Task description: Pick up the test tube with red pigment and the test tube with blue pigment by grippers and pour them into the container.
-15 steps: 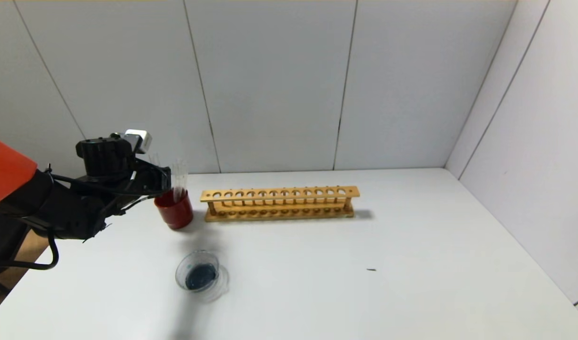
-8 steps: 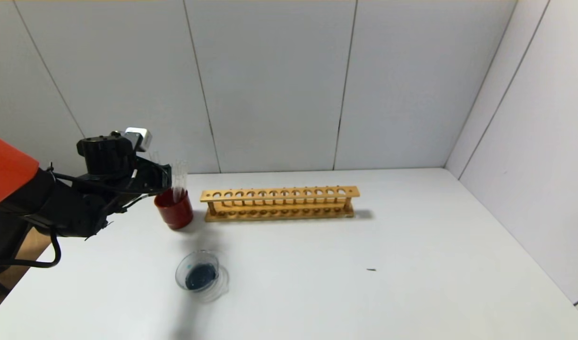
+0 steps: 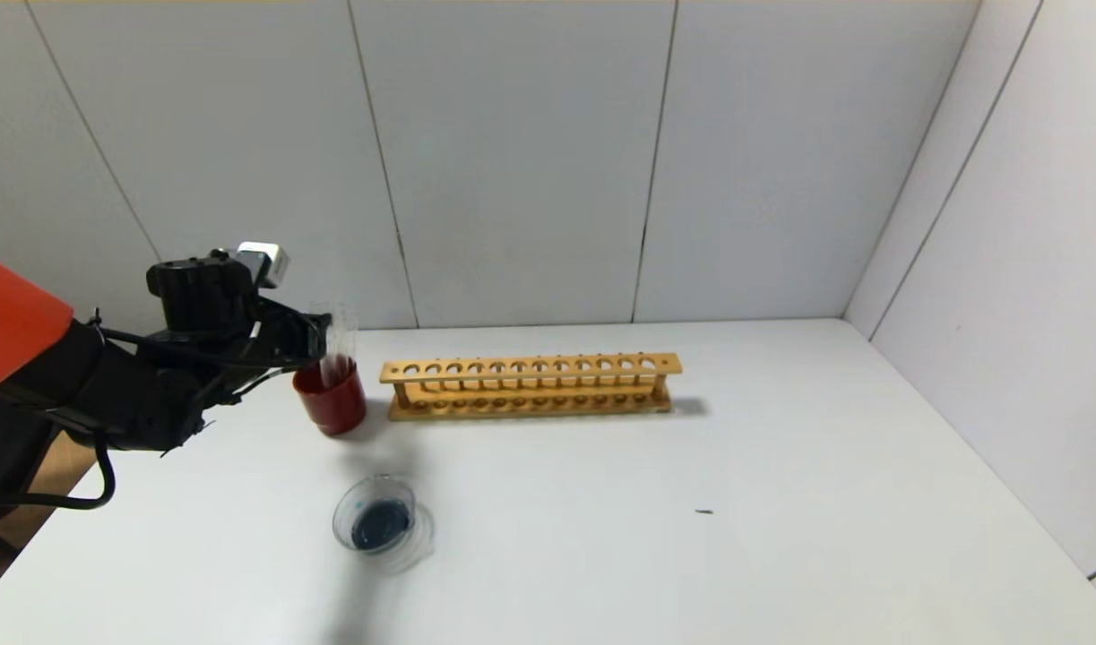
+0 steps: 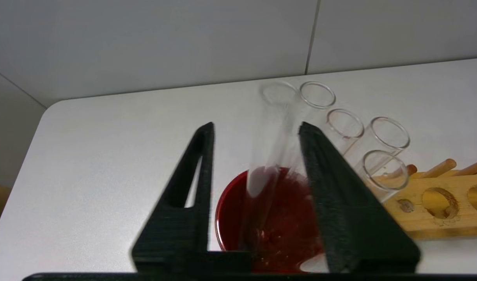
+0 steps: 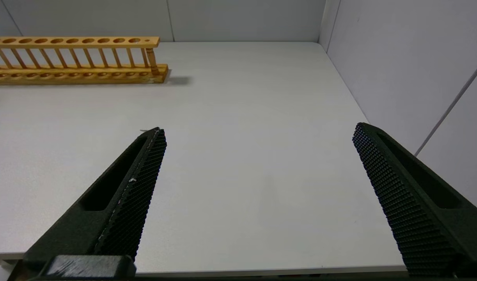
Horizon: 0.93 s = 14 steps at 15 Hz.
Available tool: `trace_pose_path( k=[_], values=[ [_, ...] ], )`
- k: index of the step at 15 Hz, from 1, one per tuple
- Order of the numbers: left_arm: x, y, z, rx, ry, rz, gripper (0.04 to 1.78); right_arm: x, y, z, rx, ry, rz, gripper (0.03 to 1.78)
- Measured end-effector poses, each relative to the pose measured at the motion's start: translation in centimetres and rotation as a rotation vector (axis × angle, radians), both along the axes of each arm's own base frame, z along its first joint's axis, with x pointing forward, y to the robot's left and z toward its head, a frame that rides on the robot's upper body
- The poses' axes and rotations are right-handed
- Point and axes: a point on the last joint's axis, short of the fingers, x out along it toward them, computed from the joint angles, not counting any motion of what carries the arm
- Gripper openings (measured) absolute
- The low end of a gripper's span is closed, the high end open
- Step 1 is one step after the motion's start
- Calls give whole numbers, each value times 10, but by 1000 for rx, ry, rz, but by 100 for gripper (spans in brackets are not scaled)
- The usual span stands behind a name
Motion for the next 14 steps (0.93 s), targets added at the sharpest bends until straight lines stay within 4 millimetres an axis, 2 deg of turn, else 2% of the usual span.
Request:
trace_pose_path(
  k=[3, 6, 8, 14],
  values=[
    [0, 1, 2, 2, -5, 2, 138, 0, 0, 0, 0, 0, 0, 175],
    [-2, 1, 6, 3, -17, 2, 167, 0, 0, 0, 0, 0, 0, 175],
    [-4, 1, 10, 4, -26, 2, 175, 0, 0, 0, 0, 0, 0, 175],
    [-9, 2, 16, 6, -38, 5, 175, 0, 0, 0, 0, 0, 0, 175]
  ],
)
